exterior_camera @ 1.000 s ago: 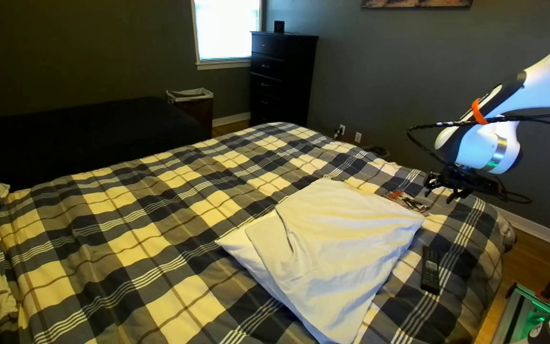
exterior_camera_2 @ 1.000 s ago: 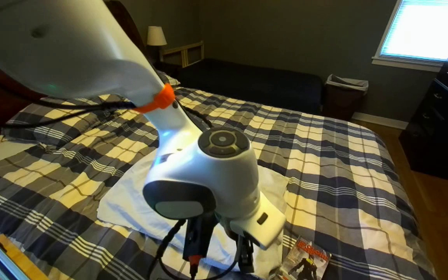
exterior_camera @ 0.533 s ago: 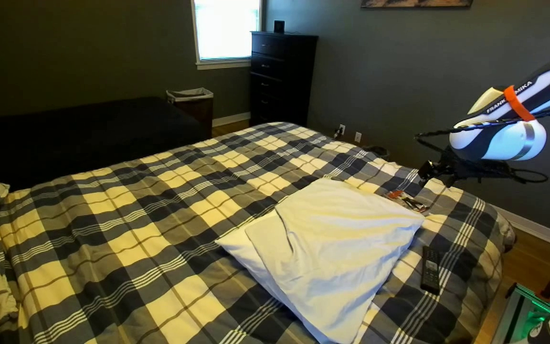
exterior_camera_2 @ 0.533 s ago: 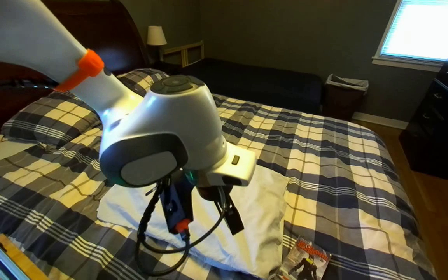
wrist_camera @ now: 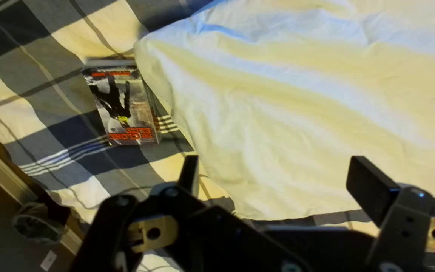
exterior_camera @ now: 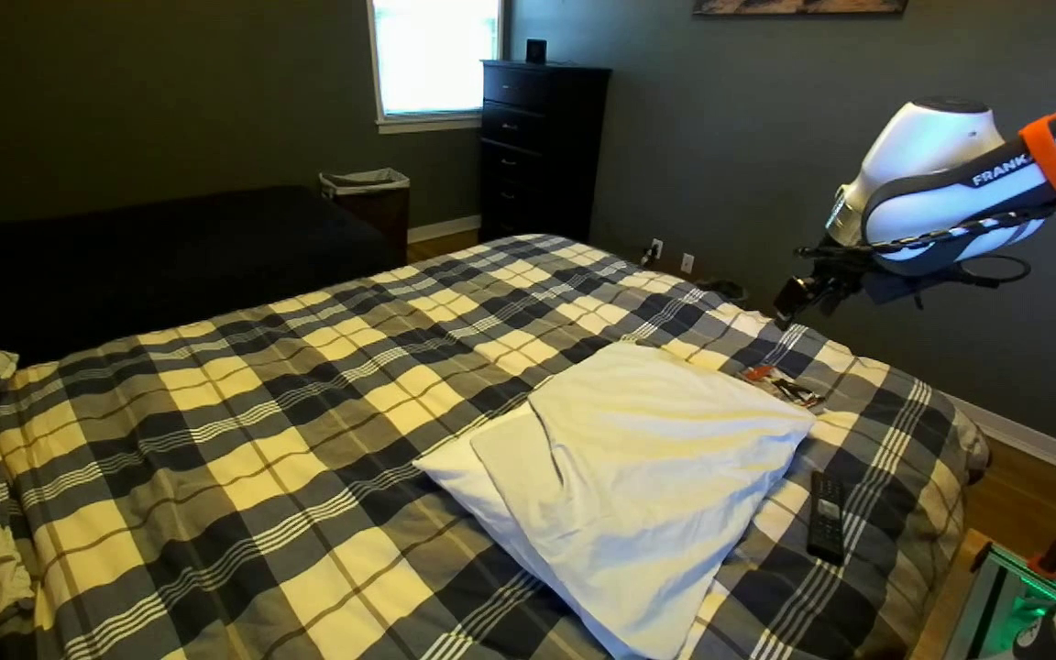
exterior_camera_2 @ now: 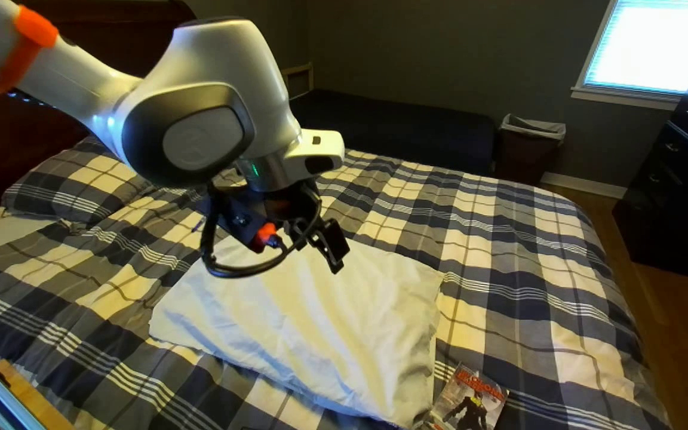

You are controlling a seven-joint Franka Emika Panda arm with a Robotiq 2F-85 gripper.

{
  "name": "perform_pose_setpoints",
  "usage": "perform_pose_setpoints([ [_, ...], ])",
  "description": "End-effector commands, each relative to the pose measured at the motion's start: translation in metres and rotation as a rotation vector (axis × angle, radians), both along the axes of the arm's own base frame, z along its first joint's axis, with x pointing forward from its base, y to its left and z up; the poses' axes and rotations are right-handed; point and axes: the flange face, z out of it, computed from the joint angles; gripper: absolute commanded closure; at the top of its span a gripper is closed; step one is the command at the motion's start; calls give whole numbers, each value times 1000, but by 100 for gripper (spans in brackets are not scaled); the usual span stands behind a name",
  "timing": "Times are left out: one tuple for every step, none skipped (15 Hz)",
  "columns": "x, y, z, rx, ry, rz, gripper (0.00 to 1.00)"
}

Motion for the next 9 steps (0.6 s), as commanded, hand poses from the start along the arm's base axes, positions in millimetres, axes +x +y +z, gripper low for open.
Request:
perform_pose_setpoints([
  [10,40,29,-9,13,89,0],
  [15,50,35,-12,10,105,0],
  [19,57,41,-17,13,128,0],
  [23,64,46,-22,12,139,0],
  [26,69,49,-23,8,151,0],
  [23,60,43,-31,-3,140,0],
  [26,64,46,-33,-8,148,0],
  [26,64,46,-33,-8,149,0],
  [25,63,46,-32,-7,147,0],
])
